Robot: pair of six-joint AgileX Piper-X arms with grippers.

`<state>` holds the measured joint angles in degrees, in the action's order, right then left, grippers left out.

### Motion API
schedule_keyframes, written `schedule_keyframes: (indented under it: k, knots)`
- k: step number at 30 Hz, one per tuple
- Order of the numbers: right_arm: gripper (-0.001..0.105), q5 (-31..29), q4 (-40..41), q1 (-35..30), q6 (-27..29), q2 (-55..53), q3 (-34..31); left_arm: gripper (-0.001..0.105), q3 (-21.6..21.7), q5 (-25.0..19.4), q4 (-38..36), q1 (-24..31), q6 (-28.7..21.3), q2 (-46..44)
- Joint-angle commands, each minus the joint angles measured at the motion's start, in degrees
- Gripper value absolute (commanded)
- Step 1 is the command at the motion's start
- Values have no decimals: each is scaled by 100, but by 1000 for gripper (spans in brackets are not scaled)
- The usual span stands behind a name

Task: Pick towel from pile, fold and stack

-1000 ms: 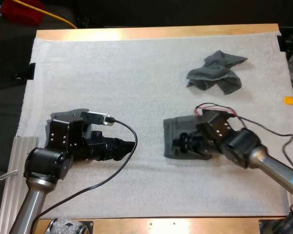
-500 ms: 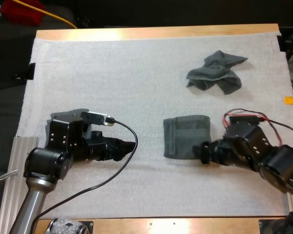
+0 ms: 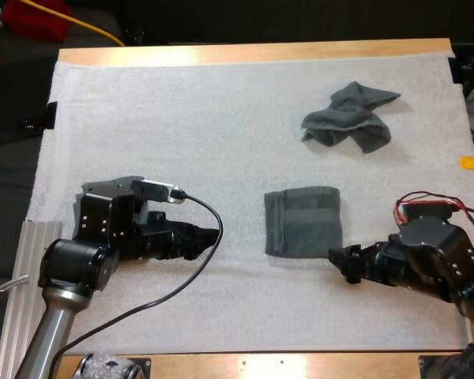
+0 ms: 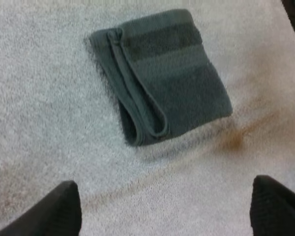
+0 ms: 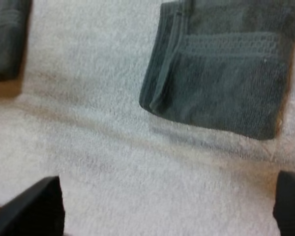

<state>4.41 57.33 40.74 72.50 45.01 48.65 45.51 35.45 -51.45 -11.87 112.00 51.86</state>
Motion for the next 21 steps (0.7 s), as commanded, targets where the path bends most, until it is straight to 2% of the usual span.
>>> schedule_keyframes:
  k: [1, 5, 10, 15, 21]
  knots:
    - [84, -74, 38, 12, 166, -67, 41, 69, 16, 45, 208, 10, 57, -17]
    - [84, -59, 38, 12, 495, -101, 41, 71, 14, 45, 439, 10, 253, 8]
    - [84, -59, 37, 12, 592, -101, 41, 71, -27, 45, 561, -50, 258, 220]
    - [84, -59, 19, 12, 712, -101, 41, 71, -32, 45, 838, -401, 357, 767]
    - [84, -59, -8, 12, 718, -101, 41, 71, -32, 23, 1750, -967, 934, 1608]
